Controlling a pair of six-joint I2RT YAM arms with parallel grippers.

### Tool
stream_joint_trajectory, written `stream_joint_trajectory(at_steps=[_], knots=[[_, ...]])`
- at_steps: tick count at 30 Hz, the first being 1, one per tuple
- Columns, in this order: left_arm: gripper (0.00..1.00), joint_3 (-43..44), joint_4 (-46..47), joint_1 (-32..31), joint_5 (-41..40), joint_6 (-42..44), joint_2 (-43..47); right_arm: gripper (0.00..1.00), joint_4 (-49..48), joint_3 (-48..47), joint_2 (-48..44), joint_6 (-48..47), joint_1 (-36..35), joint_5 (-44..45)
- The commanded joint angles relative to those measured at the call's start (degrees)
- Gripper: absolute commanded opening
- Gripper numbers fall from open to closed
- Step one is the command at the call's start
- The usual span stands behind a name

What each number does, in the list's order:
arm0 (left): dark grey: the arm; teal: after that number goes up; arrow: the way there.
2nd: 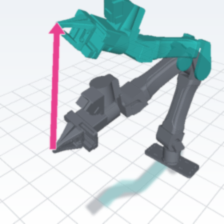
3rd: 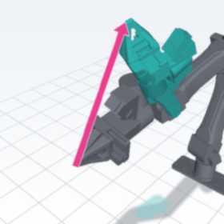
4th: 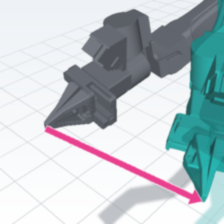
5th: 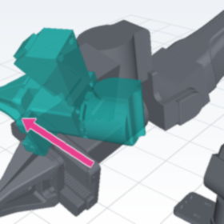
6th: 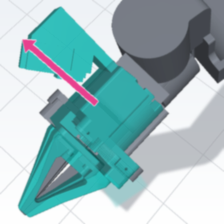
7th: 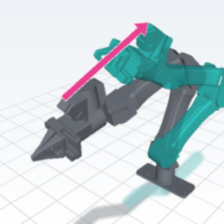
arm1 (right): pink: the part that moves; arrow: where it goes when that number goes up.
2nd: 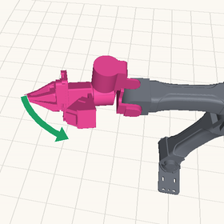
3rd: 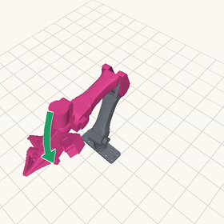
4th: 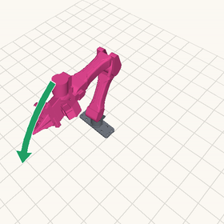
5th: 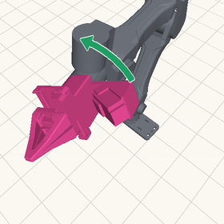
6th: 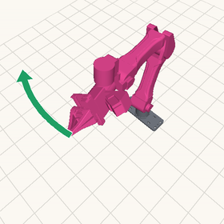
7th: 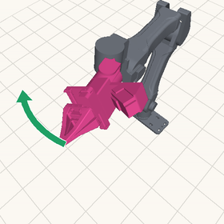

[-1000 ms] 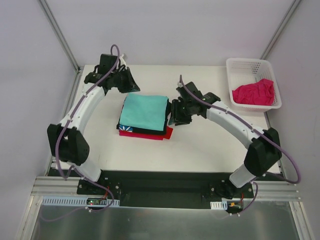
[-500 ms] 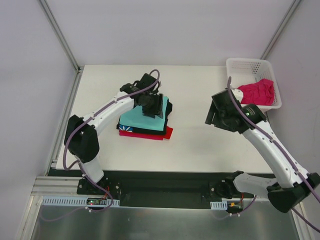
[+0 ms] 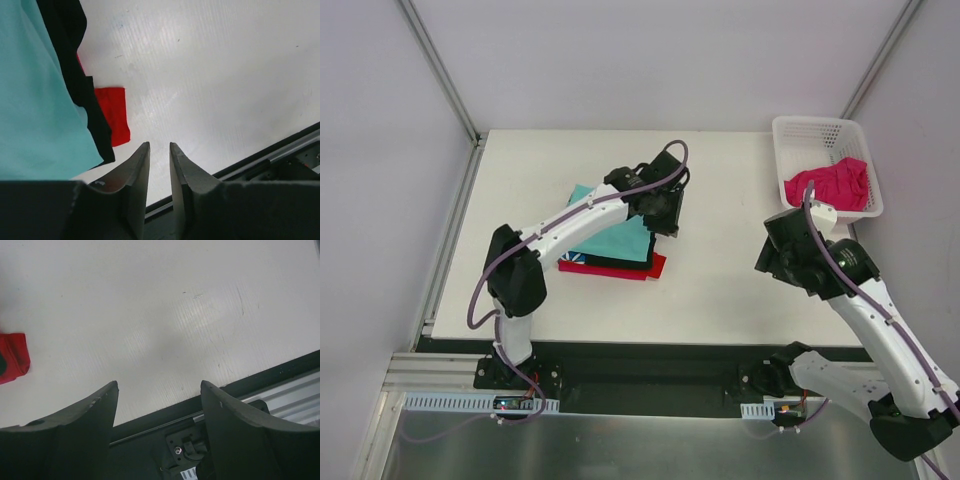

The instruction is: Fold and stack the t-shirts

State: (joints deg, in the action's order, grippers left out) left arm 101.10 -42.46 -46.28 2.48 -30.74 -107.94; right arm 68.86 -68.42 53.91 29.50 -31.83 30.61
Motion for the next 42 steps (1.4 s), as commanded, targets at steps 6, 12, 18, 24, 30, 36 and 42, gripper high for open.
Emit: stream_joint_trajectory(at_steps=[6, 12, 18, 24, 30, 36, 42], knots=[[0.13, 4.9, -2.4, -1.2, -3.8, -2.8, -11.2, 0.69, 0.9, -0.6, -2.4, -0.2, 0.4, -1.2], [0.0, 6.7, -2.7, -0.7, -4.8, -3.1, -16.5, 0.69, 1.4, 0.0, -3.3, -0.8, 0.3, -1.3], [0.0, 5.1, -2.7, 1.2, -6.4, -3.5, -18.4, 0.69, 1.5, -0.1, -4.5, -1.2, 0.4, -1.9], [0.0, 0.5, -2.8, 3.6, -12.8, -2.3, -16.9, 0.69, 2.1, -1.1, -5.3, -2.1, 0.4, -2.1], [0.0, -5.3, -2.8, 8.8, -14.9, -1.4, -14.1, 0.69, 1.9, -1.4, -5.1, -2.2, 0.4, -2.8], [0.0, -7.8, -2.7, 14.8, -15.5, -0.6, -12.4, 0.69, 1.5, -2.2, -4.3, -3.0, 0.4, -3.4], [0.0, -7.6, -2.9, 20.1, -15.9, 1.2, -11.2, 0.69, 1.5, -2.3, -4.3, -4.2, 0.4, -2.7]])
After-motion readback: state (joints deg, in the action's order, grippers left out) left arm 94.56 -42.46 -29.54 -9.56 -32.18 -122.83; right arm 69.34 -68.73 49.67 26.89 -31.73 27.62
